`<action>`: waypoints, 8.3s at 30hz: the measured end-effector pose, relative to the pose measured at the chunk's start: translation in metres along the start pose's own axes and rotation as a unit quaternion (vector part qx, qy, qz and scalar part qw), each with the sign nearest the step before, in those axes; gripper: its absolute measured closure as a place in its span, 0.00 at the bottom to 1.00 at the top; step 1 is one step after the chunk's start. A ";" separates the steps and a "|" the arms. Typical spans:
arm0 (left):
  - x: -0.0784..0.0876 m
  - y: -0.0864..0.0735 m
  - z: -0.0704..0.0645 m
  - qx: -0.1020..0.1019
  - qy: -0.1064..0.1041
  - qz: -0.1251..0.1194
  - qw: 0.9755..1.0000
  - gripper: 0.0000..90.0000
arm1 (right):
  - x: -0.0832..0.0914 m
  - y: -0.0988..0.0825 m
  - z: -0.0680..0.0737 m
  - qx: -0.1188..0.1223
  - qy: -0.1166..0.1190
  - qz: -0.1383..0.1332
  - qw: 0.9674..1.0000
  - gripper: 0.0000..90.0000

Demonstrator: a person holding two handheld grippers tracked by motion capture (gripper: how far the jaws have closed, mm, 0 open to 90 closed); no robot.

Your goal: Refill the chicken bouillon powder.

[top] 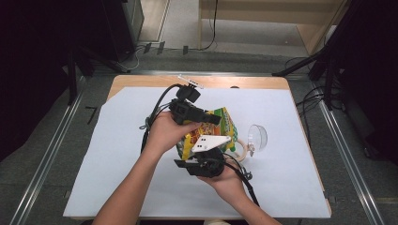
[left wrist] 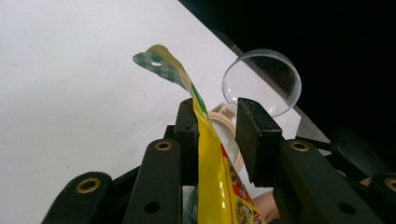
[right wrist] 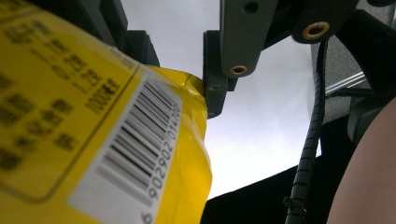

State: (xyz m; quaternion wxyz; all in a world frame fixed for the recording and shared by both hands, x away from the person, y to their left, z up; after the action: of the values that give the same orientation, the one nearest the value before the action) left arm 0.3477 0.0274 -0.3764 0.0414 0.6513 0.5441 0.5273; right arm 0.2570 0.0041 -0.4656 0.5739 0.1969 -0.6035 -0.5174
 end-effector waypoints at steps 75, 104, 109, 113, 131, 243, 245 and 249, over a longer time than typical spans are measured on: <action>-0.007 0.006 -0.004 0.016 0.010 0.023 1.000 0.79 | 0.009 0.003 0.002 -0.022 0.024 -0.009 0.999 0.78; -0.005 0.009 -0.007 0.002 0.018 0.003 1.000 0.80 | 0.010 0.003 -0.003 -0.007 0.011 -0.009 1.000 0.78; -0.006 0.008 -0.006 0.005 0.019 0.001 1.000 0.80 | 0.009 0.002 -0.003 -0.004 0.012 -0.006 1.000 0.78; -0.005 0.006 -0.005 0.008 0.015 0.000 1.000 0.80 | 0.009 0.002 -0.001 -0.002 0.009 -0.003 1.000 0.78; -0.003 -0.006 0.000 0.012 0.014 0.000 1.000 0.80 | 0.001 -0.004 0.004 0.008 0.004 0.005 1.000 0.78; 0.006 0.008 0.004 0.031 0.038 -0.005 0.999 0.79 | 0.002 0.008 0.000 0.071 -0.008 -0.021 0.997 0.80; 0.005 0.009 0.004 0.033 0.038 -0.001 0.999 0.79 | 0.003 0.008 -0.001 0.064 -0.006 -0.022 0.998 0.79; 0.003 0.012 0.005 0.036 0.035 0.005 0.999 0.79 | 0.004 0.009 -0.002 0.058 -0.003 -0.024 0.998 0.79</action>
State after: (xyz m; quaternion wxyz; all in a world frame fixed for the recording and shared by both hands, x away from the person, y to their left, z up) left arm 0.3587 0.0274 -0.3695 -0.0035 0.6363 0.5605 0.5300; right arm 0.2610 0.0034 -0.4561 0.5470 0.2426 -0.6294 -0.4958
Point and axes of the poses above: each handheld gripper's, and its own axes: x roughly backward along the jaws, y roughly out of its top, z roughly to its left, the point moved 6 cm from there along -x, roughly forward along the jaws
